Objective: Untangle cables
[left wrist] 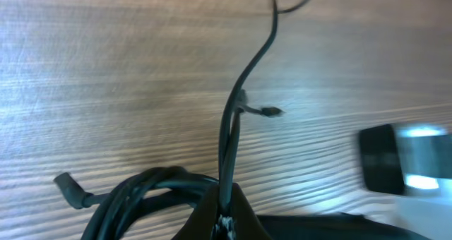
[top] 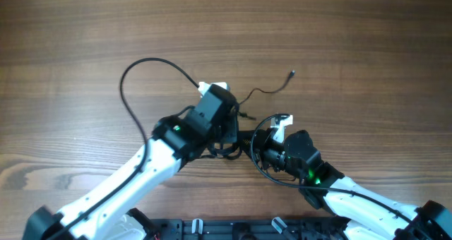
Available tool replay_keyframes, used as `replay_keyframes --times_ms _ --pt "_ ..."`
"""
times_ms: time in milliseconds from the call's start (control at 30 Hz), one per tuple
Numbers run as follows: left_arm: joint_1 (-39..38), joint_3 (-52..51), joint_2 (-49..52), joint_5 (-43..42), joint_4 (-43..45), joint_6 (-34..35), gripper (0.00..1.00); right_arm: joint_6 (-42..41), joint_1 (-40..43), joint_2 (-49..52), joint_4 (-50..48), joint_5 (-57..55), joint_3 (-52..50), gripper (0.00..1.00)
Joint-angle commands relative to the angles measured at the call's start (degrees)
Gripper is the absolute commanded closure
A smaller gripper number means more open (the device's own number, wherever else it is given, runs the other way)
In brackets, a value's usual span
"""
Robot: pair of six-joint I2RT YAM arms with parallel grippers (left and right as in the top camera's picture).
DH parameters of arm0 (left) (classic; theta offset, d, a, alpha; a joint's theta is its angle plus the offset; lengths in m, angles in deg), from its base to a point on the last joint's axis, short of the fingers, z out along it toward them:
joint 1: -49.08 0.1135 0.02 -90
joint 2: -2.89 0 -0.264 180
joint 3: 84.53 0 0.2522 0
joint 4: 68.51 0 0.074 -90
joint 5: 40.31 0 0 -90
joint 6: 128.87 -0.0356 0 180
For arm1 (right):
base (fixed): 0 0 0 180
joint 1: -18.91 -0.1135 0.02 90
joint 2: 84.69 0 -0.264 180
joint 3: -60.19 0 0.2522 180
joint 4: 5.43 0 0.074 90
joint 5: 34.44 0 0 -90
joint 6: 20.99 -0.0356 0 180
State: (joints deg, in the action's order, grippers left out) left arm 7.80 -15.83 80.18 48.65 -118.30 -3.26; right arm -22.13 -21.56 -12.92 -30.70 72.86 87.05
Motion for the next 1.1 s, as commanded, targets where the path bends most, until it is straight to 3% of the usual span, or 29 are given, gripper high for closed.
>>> replay_keyframes --times_ms 0,300,433,500,533,600,667,833,900,1000,1067 --pt "-0.6 0.2 3.4 0.9 -2.0 -1.3 0.96 1.1 0.7 0.4 -0.9 0.9 -0.1 0.96" --pt "-0.5 0.2 3.3 0.2 -5.6 -1.4 0.94 1.0 1.2 0.4 -0.9 0.7 -0.1 0.96" --pt "1.5 1.7 0.9 -1.1 -6.1 -1.3 0.71 1.2 1.2 0.4 -0.7 0.5 -0.1 0.96" --pt "3.0 3.2 -1.0 -2.4 -7.0 -1.3 0.48 1.2 1.2 0.4 -0.7 0.5 -0.1 0.96" --pt "3.8 4.0 -2.2 -2.6 -7.6 -1.3 0.29 1.2 1.2 0.4 -0.7 0.3 -0.1 0.96" --pt "5.6 5.7 -5.0 -2.6 -9.3 -1.3 0.11 1.2 1.2 0.4 -0.7 0.3 -0.1 0.96" --pt "7.3 6.8 -8.0 -2.6 -10.9 -0.7 0.02 1.3 1.2 0.4 -0.7 0.3 -0.1 0.96" --pt "11.1 7.1 -14.8 -2.6 -15.1 8.4 0.01 2.7 1.2 0.4 -0.6 -0.2 -0.1 0.96" --pt "11.8 7.1 -16.4 -2.6 -19.4 15.2 0.13 2.6 1.2 0.4 -0.6 -0.2 -0.1 0.96" --pt "11.8 6.9 -16.4 -2.6 -24.9 22.3 0.14 2.6 1.2 0.4 -0.6 -0.2 -0.1 0.96" --pt "11.8 6.1 -15.8 -3.1 -26.9 24.7 0.21 2.7 1.2 0.4 -0.6 -0.2 -0.1 0.96"
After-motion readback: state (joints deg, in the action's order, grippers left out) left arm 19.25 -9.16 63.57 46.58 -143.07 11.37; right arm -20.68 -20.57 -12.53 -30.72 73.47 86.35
